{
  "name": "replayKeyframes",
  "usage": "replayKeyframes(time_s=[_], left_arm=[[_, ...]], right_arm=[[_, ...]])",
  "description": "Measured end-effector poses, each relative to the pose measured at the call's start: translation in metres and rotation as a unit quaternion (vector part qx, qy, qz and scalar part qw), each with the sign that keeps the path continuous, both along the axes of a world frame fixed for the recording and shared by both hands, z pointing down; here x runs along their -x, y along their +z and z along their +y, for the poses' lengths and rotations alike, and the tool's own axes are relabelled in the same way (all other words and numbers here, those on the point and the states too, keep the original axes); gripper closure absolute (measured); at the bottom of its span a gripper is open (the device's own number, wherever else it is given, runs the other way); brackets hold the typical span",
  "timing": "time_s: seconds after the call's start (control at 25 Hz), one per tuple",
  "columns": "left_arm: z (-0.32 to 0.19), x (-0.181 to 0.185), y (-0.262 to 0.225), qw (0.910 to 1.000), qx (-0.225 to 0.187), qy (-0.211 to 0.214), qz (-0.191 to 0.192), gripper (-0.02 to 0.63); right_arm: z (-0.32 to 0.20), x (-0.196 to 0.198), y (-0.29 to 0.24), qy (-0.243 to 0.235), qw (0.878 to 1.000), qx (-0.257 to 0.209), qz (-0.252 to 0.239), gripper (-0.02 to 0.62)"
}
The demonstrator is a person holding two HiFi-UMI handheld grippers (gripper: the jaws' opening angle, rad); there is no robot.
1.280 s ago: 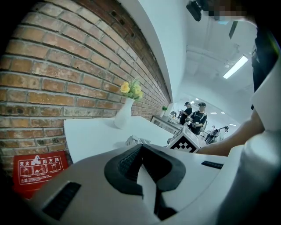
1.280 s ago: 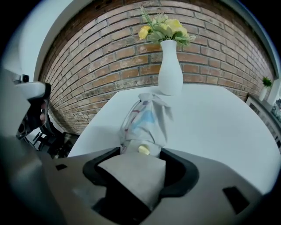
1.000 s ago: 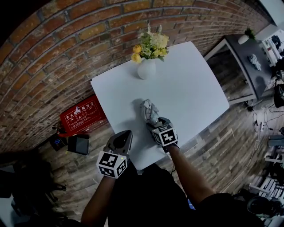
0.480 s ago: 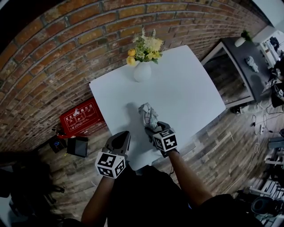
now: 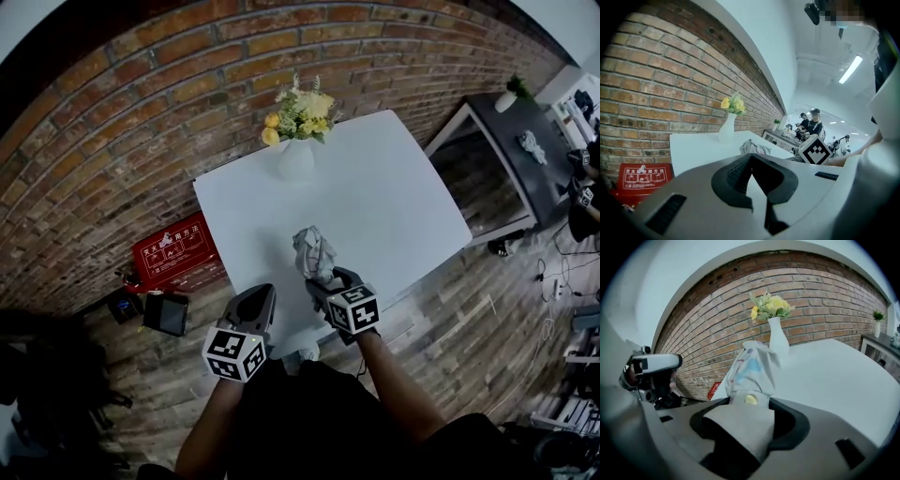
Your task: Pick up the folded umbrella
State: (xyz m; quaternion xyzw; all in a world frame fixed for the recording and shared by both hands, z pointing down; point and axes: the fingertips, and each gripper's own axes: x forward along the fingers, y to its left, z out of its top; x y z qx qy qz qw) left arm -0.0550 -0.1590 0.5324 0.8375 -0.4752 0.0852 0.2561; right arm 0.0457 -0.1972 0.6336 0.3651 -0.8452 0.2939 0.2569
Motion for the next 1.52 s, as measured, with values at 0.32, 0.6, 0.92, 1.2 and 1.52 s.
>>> replayKeyframes(time_s=[0.32, 0.6, 0.92, 1.2, 1.52], left_arm=[[0.026, -0.013, -0.014, 0.9992, -0.017, -0.035, -0.011, 0.592], [0.054, -0.029, -0.021, 0.9976, -0.027, -0.064, -0.009, 0.592], [0.065, -0.034, -0.038, 0.9962, -0.043, -0.074, -0.018, 0.592], [0.060, -0.030, -0.057, 0.9953, -0.070, -0.067, -0.009, 0.592], [0.051, -0.014, -0.078, 0.9955, -0.089, -0.032, 0.004, 0.592]], right_arm=[[0.023, -0.017, -0.044, -0.016, 0.998, -0.036, -0.047, 0.336], [0.045, -0.032, -0.072, -0.035, 0.994, -0.057, -0.080, 0.336], [0.054, -0.046, -0.091, -0.038, 0.991, -0.065, -0.108, 0.336], [0.057, -0.042, -0.119, -0.024, 0.987, -0.087, -0.132, 0.336], [0.058, -0.037, -0.163, 0.023, 0.978, -0.121, -0.167, 0.336]])
